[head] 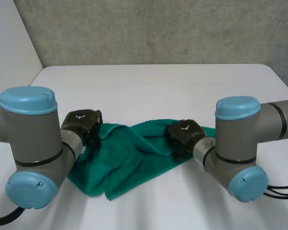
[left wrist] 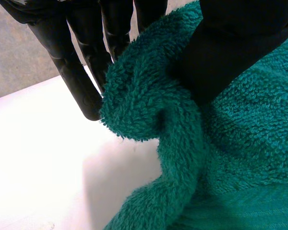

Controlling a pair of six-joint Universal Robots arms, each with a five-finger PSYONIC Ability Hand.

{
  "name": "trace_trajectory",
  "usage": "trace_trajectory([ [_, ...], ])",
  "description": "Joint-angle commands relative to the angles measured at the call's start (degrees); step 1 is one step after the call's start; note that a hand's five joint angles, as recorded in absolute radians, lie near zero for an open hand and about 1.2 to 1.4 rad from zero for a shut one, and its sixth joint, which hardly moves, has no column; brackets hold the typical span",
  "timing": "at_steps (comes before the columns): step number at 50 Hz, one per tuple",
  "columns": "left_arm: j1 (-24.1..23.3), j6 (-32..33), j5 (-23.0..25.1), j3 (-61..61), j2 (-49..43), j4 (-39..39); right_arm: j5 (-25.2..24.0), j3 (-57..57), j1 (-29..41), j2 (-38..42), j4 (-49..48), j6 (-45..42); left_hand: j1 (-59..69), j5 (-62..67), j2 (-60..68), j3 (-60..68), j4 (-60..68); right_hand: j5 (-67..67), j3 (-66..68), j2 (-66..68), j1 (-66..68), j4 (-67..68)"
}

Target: Fold the towel.

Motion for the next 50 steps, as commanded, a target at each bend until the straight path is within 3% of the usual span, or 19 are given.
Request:
trace_trajectory([
  [1, 0.03, 0.0, 0.14, -0.63, -0.01, -0.02, 0.71, -3.21, -0.7, 1.19, -0.02, -0.48, 16.78, 14.18, 11.13, 13.11, 11.22, 3.67, 4.2, 3.56, 8.25, 4.04],
  [26, 0.21, 0.0, 0.49, -1.42, -0.01, -0.02, 0.27, -8.84, -0.96, 6.81, 1.22, -5.4, 16.78, 14.18, 11.13, 13.11, 11.22, -1.89, -1.36, -2.0, 2.69, -1.52],
  [29, 0.21, 0.0, 0.49, -1.42, -0.01, -0.02, 0.27, -9.45, -0.96, 7.34, 1.22, -5.4, 16.78, 14.18, 11.13, 13.11, 11.22, 6.65, 7.19, 6.55, 11.23, 7.03],
  [31, 0.12, 0.0, 0.49, -1.51, -0.01, -0.02, 0.18, -10.41, -1.31, 7.87, 1.13, -5.4, 16.78, 14.18, 11.13, 13.11, 11.22, 33.63, 34.16, 33.52, 38.21, 34.0],
  [33, 0.12, 0.0, 0.32, -1.51, 0.08, -0.02, 0.18, -11.03, -1.75, 8.04, 1.13, -5.4, 16.78, 14.18, 11.13, 13.11, 11.22, 45.6, 46.13, 45.49, 50.18, 45.97],
  [43, -0.06, 0.0, 0.23, -1.6, 0.87, -0.11, 0.27, -12.18, -5.44, 6.11, 1.22, -4.61, 16.78, 14.18, 11.13, 13.11, 11.22, 45.66, 46.19, 45.55, 50.24, 46.03],
  [49, 0.03, 0.26, 0.49, -2.83, 2.28, -0.81, -0.78, -9.55, -8.34, -4.51, 4.19, -6.36, 15.62, 13.02, 9.98, 11.95, 10.07, 45.66, 46.19, 45.55, 50.24, 46.03],
  [50, 0.29, 0.35, 0.58, -3.61, 2.89, -0.98, -1.83, -9.11, -8.86, -6.96, 6.73, -7.76, 8.63, 6.03, 2.98, 4.96, 3.07, 45.66, 46.19, 45.55, 50.24, 46.03],
])
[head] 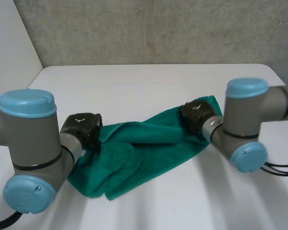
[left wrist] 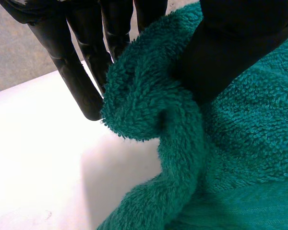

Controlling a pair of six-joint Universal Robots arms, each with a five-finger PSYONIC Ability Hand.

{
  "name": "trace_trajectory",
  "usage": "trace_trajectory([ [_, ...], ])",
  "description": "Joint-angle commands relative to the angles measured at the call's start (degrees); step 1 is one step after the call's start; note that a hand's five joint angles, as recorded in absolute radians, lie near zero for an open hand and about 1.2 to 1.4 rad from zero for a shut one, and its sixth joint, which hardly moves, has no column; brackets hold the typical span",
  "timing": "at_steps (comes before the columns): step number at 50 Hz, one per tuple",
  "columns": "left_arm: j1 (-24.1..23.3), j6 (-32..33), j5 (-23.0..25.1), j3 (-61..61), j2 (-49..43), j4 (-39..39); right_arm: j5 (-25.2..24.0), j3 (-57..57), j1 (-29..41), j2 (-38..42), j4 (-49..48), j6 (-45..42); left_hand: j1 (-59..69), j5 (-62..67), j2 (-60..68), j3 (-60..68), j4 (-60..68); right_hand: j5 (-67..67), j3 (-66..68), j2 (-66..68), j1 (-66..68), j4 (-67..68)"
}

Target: Fold the towel.

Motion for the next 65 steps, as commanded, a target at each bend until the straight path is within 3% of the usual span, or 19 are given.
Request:
trace_trajectory([
  [1, 0.41, 0.31, 0.41, -2.1, 2.11, -0.77, -2.67, 3.01, -3.51, -13.05, 6.68, -3.71, 3.73, 1.13, -1.92, 0.06, -1.83, 13.69, 12.52, 12.74, 23.62, 12.01],
  [3, 0.5, 0.31, 0.5, -2.37, 2.2, -0.77, -4.25, 3.27, -3.69, -15.07, 9.41, -5.12, -1.87, -4.47, -7.52, -5.54, -7.43, 13.69, 12.52, 12.74, 23.62, 12.01],
  [4, 0.5, 0.31, 0.59, -2.89, 2.2, -0.68, -5.21, 3.36, -3.69, -15.78, 10.64, -5.56, -18.53, -21.12, -24.17, -22.19, -24.08, 13.69, 12.52, 12.74, 23.62, 12.01],
  [6, 0.5, 0.31, 0.5, -2.98, 2.2, -0.68, -7.32, 4.06, -3.69, -16.48, 13.02, -6.44, -20.19, -22.79, -25.84, -23.86, -25.75, 13.69, 12.52, 12.74, 23.62, 12.01],
  [9, 0.5, 0.22, 0.5, -2.98, 2.2, -0.6, -8.3, 4.59, -3.69, -16.49, 13.81, -6.27, -20.38, -22.97, -26.02, -24.04, -25.93, 13.69, 12.52, 12.74, 23.62, 12.01],
  [11, 0.5, 0.22, 0.5, -2.98, 2.2, -0.6, -8.47, 6.25, -3.43, -16.05, 13.38, -5.04, -20.38, -22.97, -26.02, -24.04, -25.93, -13.55, -14.73, -14.5, -3.63, -15.24],
  [14, 0.67, 0.22, 0.5, -2.98, 2.11, -0.51, -8.56, 6.88, -3.42, -15.78, 13.02, -4.33, -20.21, -22.81, -25.85, -23.87, -25.76, -17.53, -18.71, -18.48, -7.61, -19.22],
  [16, 0.76, 0.22, 0.5, -2.98, 2.11, -0.51, -8.74, 10.02, -3.34, -14.56, 9.97, 0.47, -19.87, -22.47, -25.52, -23.54, -25.43, -28.92, -30.09, -29.87, -18.99, -30.61],
  [27, 1.9, 0.13, 0.5, -2.98, 2.38, -0.51, -11.46, 17.95, -2.9, -13.77, 1.69, 9.99, -12.3, -14.9, -17.95, -15.97, -17.85, -34.86, -36.03, -35.81, -24.93, -36.55],
  [30, 1.9, 0.13, 0.5, -2.98, 2.38, -0.51, -11.46, 17.51, -2.9, -11.93, 0.81, 11.22, -12.47, -15.07, -18.11, -16.14, -18.02, -34.53, -35.7, -35.48, -24.6, -36.21],
  [33, 1.81, 0.13, 0.5, -3.07, 2.38, -0.6, -10.59, 12.69, -2.28, -4.9, -0.07, 12.98, -12.64, -15.24, -18.28, -16.31, -18.19, -33.85, -35.03, -34.8, -23.92, -35.54],
  [44, 1.99, 0.13, 0.5, -3.07, 2.29, -0.6, -10.23, 6.88, -0.44, 0.99, -0.42, 13.25, -12.97, -15.57, -18.62, -16.64, -18.53, -31.0, -32.18, -31.95, -21.08, -32.69],
  [47, 1.99, 0.13, 0.5, -3.07, 2.29, -0.51, -9.88, 5.91, -0.17, 1.97, -0.42, 13.25, -12.97, -15.57, -18.62, -16.64, -18.53, -24.26, -25.44, -25.21, -14.34, -25.95],
  [48, 1.9, 0.13, 0.5, -3.07, 2.29, -0.59, -9.53, 5.47, -0.09, 2.15, -0.51, 13.25, -12.97, -15.57, -18.62, -16.64, -18.53, -15.94, -17.11, -16.89, -6.01, -17.62],
  [49, 1.9, 0.13, 0.5, -3.07, 2.29, -0.6, -8.75, 4.77, -0.08, 2.32, -1.12, 13.25, -12.97, -15.57, -18.62, -16.64, -18.53, 13.4, 12.22, 12.45, 23.32, 11.71],
  [50, 1.9, 0.13, 0.5, -3.07, 2.29, -0.6, -8.3, 4.42, -0.17, 2.32, -1.39, 13.25, -12.97, -15.57, -18.62, -16.64, -18.53, 13.69, 12.52, 12.74, 23.62, 12.0],
  [55, 1.73, -0.04, 0.24, -3.33, 2.38, -0.68, -5.49, 3.8, -0.26, 0.74, -2.36, 13.33, -19.01, -21.6, -24.65, -22.67, -24.56, 13.69, 12.52, 12.74, 23.62, 12.01],
  [61, 2.25, -0.4, 0.41, -6.14, 4.13, -0.77, -4.52, 5.38, -0.88, -8.84, -1.74, 11.66, -53.22, -55.82, -58.87, -56.89, -58.78, 13.69, 12.52, 12.74, 23.62, 12.01],
  [65, 4.01, -0.4, 0.41, -7.64, 4.75, -0.77, -4.52, 8.88, -1.75, -15.85, 0.71, 1.95, -53.22, -55.82, -58.87, -56.89, -58.78, 13.69, 12.52, 12.74, 23.62, 12.01],
])
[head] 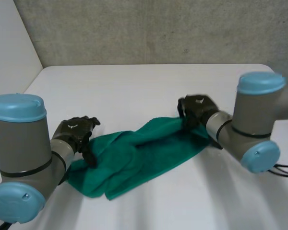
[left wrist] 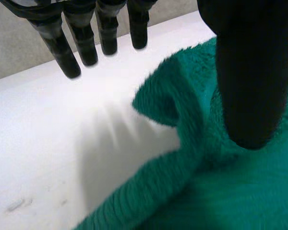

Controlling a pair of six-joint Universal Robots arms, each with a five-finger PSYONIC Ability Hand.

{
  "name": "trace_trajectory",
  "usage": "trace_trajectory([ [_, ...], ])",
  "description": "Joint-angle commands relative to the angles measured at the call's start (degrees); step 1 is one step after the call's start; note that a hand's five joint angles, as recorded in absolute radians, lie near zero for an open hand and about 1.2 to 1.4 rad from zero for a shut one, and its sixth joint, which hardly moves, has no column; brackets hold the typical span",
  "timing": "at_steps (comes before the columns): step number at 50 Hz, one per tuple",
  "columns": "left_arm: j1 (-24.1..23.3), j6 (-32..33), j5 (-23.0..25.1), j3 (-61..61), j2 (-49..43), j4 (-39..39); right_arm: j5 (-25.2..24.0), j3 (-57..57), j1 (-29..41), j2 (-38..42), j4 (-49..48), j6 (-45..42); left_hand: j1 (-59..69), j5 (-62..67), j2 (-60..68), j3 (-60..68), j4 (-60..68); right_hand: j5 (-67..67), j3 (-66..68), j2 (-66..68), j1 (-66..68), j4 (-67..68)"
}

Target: Fold the towel.

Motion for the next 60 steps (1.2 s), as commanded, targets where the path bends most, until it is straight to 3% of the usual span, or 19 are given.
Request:
trace_trajectory([
  [1, 2.67, -0.13, 0.2, -3.33, 1.82, 0.0, 0.09, 4.08, -1.03, -10.56, 2.81, -10.27, -3.33, -4.66, -4.55, -4.73, -4.18, 14.33, 12.56, 13.29, 24.68, 11.89],
  [6, 4.08, -0.13, 0.2, -5.35, 3.48, 0.0, 1.32, 8.63, -1.91, -15.21, 7.54, -25.18, -3.33, -4.66, -4.55, -4.73, -4.18, 14.33, 12.56, 13.29, 24.68, 11.89],
  [18, 4.79, 0.22, 0.2, -5.71, 1.47, 0.79, 0.88, 15.5, -2.08, -20.67, 8.53, -25.3, 4.93, 3.6, 3.71, 3.53, 4.09, 14.33, 12.56, 13.29, 24.68, 11.89],
  [21, 4.7, 0.22, 0.29, -4.48, -1.87, 0.96, 0.88, 16.56, -2.17, -20.76, 8.53, -25.39, 16.53, 15.2, 15.31, 15.13, 15.69, 14.33, 12.56, 13.29, 24.68, 11.89],
  [25, 4.79, 0.48, 1.17, -1.32, -5.56, 1.05, 0.88, 17.26, -2.35, -20.49, 8.53, -25.83, 54.32, 52.99, 53.1, 52.92, 53.47, 14.33, 12.56, 13.29, 24.68, 11.89],
  [26, 4.79, 0.48, 1.17, -1.31, -5.57, 1.05, 0.8, 16.91, -3.13, -19.97, 8.61, -26.18, 54.41, 53.08, 53.19, 53.01, 53.56, 14.33, 12.56, 13.29, 24.68, 11.89],
  [28, 4.87, 0.74, 1.61, 0.96, -6.7, 1.92, 0.71, 16.21, -4.1, -19.0, 8.7, -26.27, 66.63, 65.29, 65.4, 65.23, 65.78, 14.33, 12.56, 13.29, 24.68, 11.89],
  [33, 5.05, 2.23, 1.79, 9.21, -9.6, 4.47, 1.15, 7.36, -5.33, -9.45, 10.71, -29.33, 66.67, 65.34, 65.45, 65.27, 65.82, 14.33, 12.56, 13.29, 24.68, 11.89],
  [38, 4.96, 10.47, 1.79, 23.52, -12.07, 5.09, 1.68, -2.69, -5.07, -5.02, 14.41, -30.66, 66.67, 65.34, 65.45, 65.27, 65.82, 14.33, 12.56, 13.29, 24.68, 11.89],
  [41, 4.96, 14.53, 1.79, 30.48, -11.72, 7.63, 5.09, -22.57, -5.07, -1.16, 14.16, -29.79, 66.67, 65.34, 65.45, 65.27, 65.82, 14.33, 12.56, 13.29, 24.68, 11.89],
  [44, 4.79, 17.35, 1.61, 37.17, -10.32, 16.23, 5.89, -26.25, -5.07, -0.8, 13.01, -29.43, 66.67, 65.34, 65.45, 65.27, 65.82, 14.33, 12.56, 13.29, 24.68, 11.89],
  [46, 4.7, 17.18, 1.09, 38.42, -7.07, 25.72, 7.38, -37.62, -4.98, -0.45, 3.75, -26.99, 66.67, 65.34, 65.45, 65.27, 65.82, 14.33, 12.56, 13.29, 24.68, 11.89],
  [47, 4.7, 17.01, 0.82, 38.33, -5.75, 28.62, 7.39, -37.67, -4.98, -0.45, 3.69, -26.97, 66.67, 65.34, 65.45, 65.27, 65.82, 14.33, 12.56, 13.29, 24.68, 11.89],
  [48, 4.61, 16.92, 0.65, 37.89, -4.52, 31.61, 7.3, -38.11, -5.68, -1.58, -9.19, -22.71, 66.67, 65.34, 65.45, 65.27, 65.82, 14.33, 12.56, 13.29, 24.68, 11.89],
  [51, 3.91, 16.74, -0.93, 34.56, -0.83, 39.36, 7.04, -36.97, -5.77, -2.39, -12.48, -21.52, 66.67, 65.34, 65.45, 65.27, 65.82, 14.33, 12.56, 13.29, 24.68, 11.89],
  [52, 3.91, 16.74, -1.37, 33.24, -0.12, 39.81, 5.99, -30.7, -5.69, -8.3, -20.57, -18.91, 66.67, 65.34, 65.45, 65.27, 65.82, 14.33, 12.56, 13.29, 24.68, 11.89],
  [56, 4.08, 16.31, -1.9, 26.14, 2.25, 39.11, 1.17, -19.96, -6.04, -14.15, -20.31, -18.36, 66.67, 65.34, 65.45, 65.27, 65.82, 14.33, 12.56, 13.29, 24.68, 11.89],
  [60, 4.61, 15.16, -1.99, 17.95, 3.14, 36.65, -2.97, -10.03, -6.74, -14.69, -19.34, -18.44, 66.67, 65.34, 65.45, 65.27, 65.82, 14.33, 12.56, 13.29, 24.68, 11.89],
])
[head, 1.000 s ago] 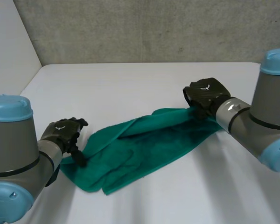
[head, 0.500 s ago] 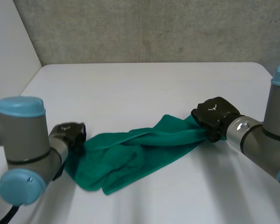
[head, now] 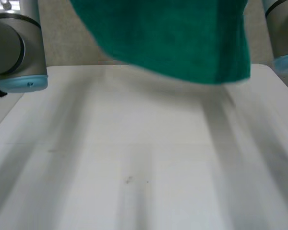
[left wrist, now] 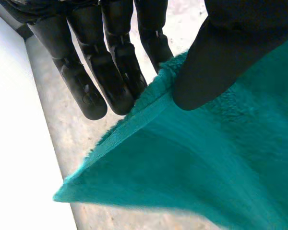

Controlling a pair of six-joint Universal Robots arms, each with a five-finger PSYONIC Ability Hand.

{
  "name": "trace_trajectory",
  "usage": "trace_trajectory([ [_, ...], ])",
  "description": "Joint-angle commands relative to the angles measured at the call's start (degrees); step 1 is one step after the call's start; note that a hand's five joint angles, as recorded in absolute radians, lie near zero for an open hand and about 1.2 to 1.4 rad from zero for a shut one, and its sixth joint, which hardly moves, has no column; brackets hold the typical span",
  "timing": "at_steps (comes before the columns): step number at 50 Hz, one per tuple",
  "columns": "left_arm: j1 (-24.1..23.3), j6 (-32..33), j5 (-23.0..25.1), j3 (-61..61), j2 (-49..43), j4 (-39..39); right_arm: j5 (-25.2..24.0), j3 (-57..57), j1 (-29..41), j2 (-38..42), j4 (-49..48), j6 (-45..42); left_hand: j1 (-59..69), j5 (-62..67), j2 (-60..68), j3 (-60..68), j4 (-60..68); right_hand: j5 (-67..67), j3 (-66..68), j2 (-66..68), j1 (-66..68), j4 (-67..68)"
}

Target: Fold the towel.

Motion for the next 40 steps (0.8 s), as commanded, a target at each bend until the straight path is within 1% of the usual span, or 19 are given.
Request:
trace_trajectory([
  [1, 0.7, -2.33, -0.5, -15.84, 2.21, -3.82, -7.77, 20.24, -0.97, -5.38, -0.48, 0.76, 15.45, 14.37, 11.49, 11.98, 11.67, 13.67, 12.29, 12.46, 24.7, 11.86],
  [7, 2.37, -4.18, -0.06, -25.53, 0.98, -6.03, -9.1, 31.57, -1.85, -5.3, 5.31, 0.58, 15.45, 14.37, 11.49, 11.98, 11.67, 13.67, 12.29, 12.46, 24.7, 11.86],
  [10, 2.72, -4.27, 0.29, -28.96, -2.61, -6.2, -9.18, 34.14, -1.77, -4.33, 6.99, 0.58, 15.45, 14.37, 11.49, 11.98, 11.67, 13.67, 12.29, 12.46, 24.7, 11.86],
  [11, 2.72, -4.27, 0.29, -29.49, -3.76, -6.21, -8.92, 35.1, -1.76, -2.5, 7.95, 0.67, 15.45, 14.37, 11.49, 11.98, 11.67, 13.67, 12.29, 12.46, 24.7, 11.86],
  [13, 2.55, -3.74, 0.29, -30.64, -6.75, -6.56, -8.75, 35.29, -1.76, -1.09, 8.39, 0.67, 15.45, 14.37, 11.49, 11.98, 11.67, 13.67, 12.29, 12.46, 24.7, 11.86],
  [15, 2.37, -3.74, 0.29, -31.08, -8.42, -6.73, -8.4, 35.73, -1.76, 4.7, 10.93, 1.28, 15.45, 14.37, 11.49, 11.98, 11.67, 13.67, 12.29, 12.46, 24.7, 11.86],
  [19, 2.46, -3.74, 0.29, -31.96, -10.45, -8.22, -8.22, 35.9, -1.68, 8.58, 13.75, 2.34, 15.45, 14.37, 11.49, 11.98, 11.67, 13.67, 12.29, 12.46, 24.7, 11.86],
  [22, 2.54, -3.83, 0.29, -32.13, -10.36, -9.37, -8.22, 36.08, -1.94, 8.77, 14.02, 3.75, 15.45, 14.37, 11.49, 11.98, 11.67, 11.54, 10.17, 10.33, 22.57, 9.73],
  [23, 2.54, -3.91, 0.29, -32.13, -10.19, -9.54, -8.31, 36.6, -2.64, 8.77, 14.02, 7.49, 15.45, 14.37, 11.49, 11.98, 11.67, -7.78, -9.15, -8.98, 3.25, -9.59],
  [26, 2.81, -4.0, 0.29, -32.22, -9.05, -10.16, -8.31, 36.69, -3.43, 8.94, 14.2, 12.52, 15.45, 14.37, 11.49, 11.98, 11.67, -17.19, -18.56, -18.4, -6.16, -19.0],
  [27, 2.81, -4.0, 0.29, -32.22, -8.61, -10.33, -8.39, 36.87, -3.78, 9.12, 14.37, 15.5, 15.45, 14.37, 11.49, 11.98, 11.67, -25.88, -27.26, -27.09, -14.85, -27.7],
  [28, 2.81, -4.18, 0.21, -32.31, -7.65, -10.6, -8.39, 37.04, -3.96, 8.95, 14.38, 16.66, 15.45, 14.37, 11.49, 11.98, 11.67, -29.97, -31.34, -31.17, -18.94, -31.78],
  [31, 2.9, -4.18, 0.29, -33.1, -6.24, -11.04, -8.31, 38.01, -5.36, 8.33, 14.46, 20.17, 15.45, 14.37, 11.49, 11.98, 11.67, -37.38, -38.75, -38.59, -26.35, -39.19],
  [35, 2.98, -4.18, 0.29, -34.24, -4.83, -11.22, -8.22, 40.11, -7.47, 7.37, 15.25, 20.71, 15.45, 14.37, 11.49, 11.98, 11.67, -46.14, -47.51, -47.35, -35.11, -47.95],
  [40, 2.9, -4.27, 0.29, -35.21, -4.21, -11.22, -9.1, 42.49, -9.15, 5.96, 15.6, 20.54, 15.45, 14.37, 11.49, 11.98, 11.67, -46.49, -47.87, -47.7, -35.46, -48.3],
])
